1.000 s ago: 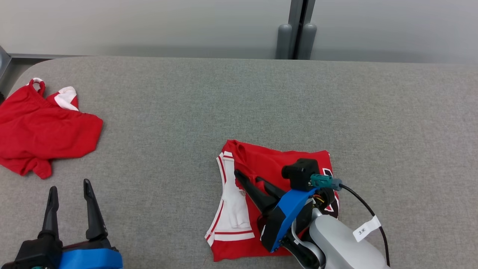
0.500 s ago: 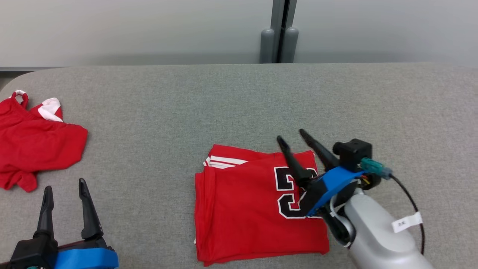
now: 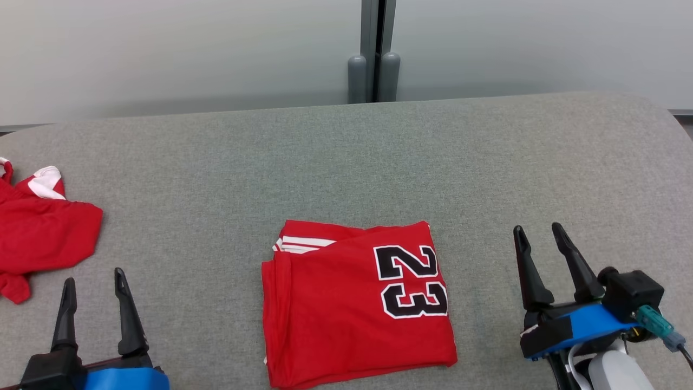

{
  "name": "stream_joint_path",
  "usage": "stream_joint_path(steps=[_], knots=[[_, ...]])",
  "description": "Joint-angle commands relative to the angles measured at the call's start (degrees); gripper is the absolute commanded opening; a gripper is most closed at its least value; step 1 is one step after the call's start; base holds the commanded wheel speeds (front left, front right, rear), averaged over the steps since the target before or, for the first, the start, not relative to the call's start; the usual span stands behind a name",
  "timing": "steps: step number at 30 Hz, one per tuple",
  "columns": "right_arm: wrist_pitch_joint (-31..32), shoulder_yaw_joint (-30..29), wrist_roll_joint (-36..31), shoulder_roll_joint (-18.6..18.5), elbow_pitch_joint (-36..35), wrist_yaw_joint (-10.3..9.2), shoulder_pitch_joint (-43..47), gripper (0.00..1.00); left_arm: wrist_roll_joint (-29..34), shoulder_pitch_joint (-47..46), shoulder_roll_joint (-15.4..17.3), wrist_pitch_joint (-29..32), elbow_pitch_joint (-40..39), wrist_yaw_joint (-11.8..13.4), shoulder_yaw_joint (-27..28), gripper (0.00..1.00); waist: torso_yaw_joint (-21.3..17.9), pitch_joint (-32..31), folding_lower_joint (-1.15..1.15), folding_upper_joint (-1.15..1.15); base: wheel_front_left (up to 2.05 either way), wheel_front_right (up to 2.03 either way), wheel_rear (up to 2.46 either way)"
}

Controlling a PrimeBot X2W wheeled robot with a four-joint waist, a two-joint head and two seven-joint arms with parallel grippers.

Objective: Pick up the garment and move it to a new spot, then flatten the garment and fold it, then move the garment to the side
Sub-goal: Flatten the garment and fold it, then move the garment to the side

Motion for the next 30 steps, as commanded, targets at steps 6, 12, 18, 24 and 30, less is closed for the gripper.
stream_joint_path(steps=[6, 12, 18, 24, 30], knots=[[-0.2, -2.8, -2.1, 1.9, -2.0, 0.01, 5.6, 1.00, 2.5, 0.7, 0.1, -0.1, 1.7, 0.0, -0.5, 1.00, 0.6, -1.5, 0.00, 0.00, 0.00, 0.00, 0.00], [-0.2, -3.4, -3.2, 2.6, -2.6, 0.01, 8.3, 1.00, 3.4, 1.6, 0.3, -0.1, 2.3, 0.1, -1.0, 1.00, 1.6, -3.0, 0.00, 0.00, 0.00, 0.00, 0.00], [-0.2, -3.9, -4.4, 2.9, -2.3, 0.01, 10.3, 1.00, 4.0, 3.5, 0.4, -0.1, 2.5, 0.5, -1.7, 1.00, 2.6, -4.8, 0.00, 0.00, 0.00, 0.00, 0.00], [0.5, -3.4, -5.0, 2.9, -2.0, 0.01, 11.3, 1.00, 4.4, 4.5, 1.0, -0.1, 3.8, 0.8, -2.3, 1.00, 3.0, -6.1, 0.00, 0.00, 0.00, 0.00, 0.00], [1.5, -3.0, -5.3, 2.9, -2.0, 0.01, 11.6, 1.00, 3.7, 4.5, 1.3, -0.1, 4.3, 0.9, -2.5, 1.00, 2.9, -7.0, 0.00, 0.00, 0.00, 0.00, 0.00]])
